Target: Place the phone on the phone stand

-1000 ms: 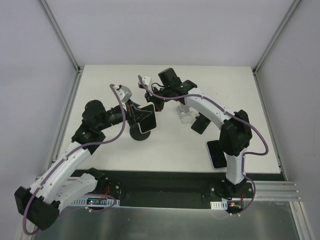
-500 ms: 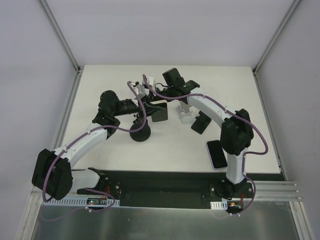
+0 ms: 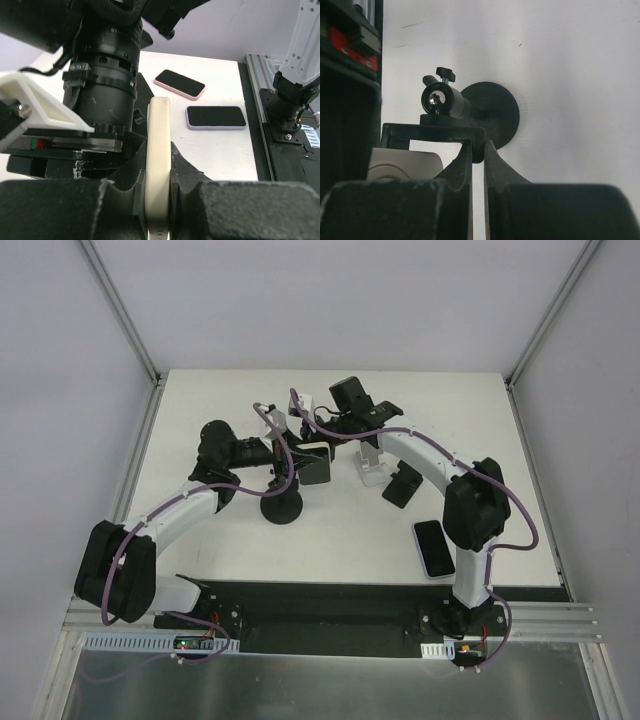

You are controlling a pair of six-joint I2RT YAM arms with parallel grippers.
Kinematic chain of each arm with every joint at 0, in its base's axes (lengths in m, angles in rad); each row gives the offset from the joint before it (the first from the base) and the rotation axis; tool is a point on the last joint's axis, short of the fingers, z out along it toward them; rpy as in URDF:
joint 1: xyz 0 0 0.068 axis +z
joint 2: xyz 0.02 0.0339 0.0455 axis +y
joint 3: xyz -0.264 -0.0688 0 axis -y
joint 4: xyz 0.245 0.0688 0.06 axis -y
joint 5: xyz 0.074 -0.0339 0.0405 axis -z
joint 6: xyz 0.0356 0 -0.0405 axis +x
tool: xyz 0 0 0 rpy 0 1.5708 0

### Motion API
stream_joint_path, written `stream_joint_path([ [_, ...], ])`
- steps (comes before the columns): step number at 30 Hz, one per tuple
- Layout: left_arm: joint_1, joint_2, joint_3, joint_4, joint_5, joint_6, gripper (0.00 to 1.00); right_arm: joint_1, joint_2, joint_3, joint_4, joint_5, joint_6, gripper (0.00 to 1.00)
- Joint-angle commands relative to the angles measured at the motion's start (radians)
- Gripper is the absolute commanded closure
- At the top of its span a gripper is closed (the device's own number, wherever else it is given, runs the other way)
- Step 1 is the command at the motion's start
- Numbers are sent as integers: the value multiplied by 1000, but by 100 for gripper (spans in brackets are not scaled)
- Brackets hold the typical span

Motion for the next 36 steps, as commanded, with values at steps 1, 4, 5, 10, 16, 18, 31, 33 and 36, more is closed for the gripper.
stream_joint_path([
  [1,15,0,11,101,61,-16,100,-3,-71,-9,13,-31,0,100],
  [4,34,-41,-21,43,43,2,100,-11,-77,-21,39,-20,20,100],
  [5,37,-52,-26,-28,36,20,100,-12,-83,-30,57,-21,26,100],
  [10,60,-116,-59,-136,-6,65,100,-14,-101,-58,105,-6,61,100],
  [16,34,-280,-41,-522,-396,96,100,-14,-160,-180,304,151,243,100],
  [18,-24,-343,-35,-654,-567,196,100,0,-187,-245,461,215,378,100],
  [31,-241,-460,-312,-450,-1674,182,100,233,-474,-638,798,1156,728,100],
  [33,-245,-393,-299,-422,-1706,172,100,300,-474,-633,788,1244,729,100],
  [36,-262,-315,-283,-324,-1780,159,100,345,-496,-657,792,1362,793,100],
])
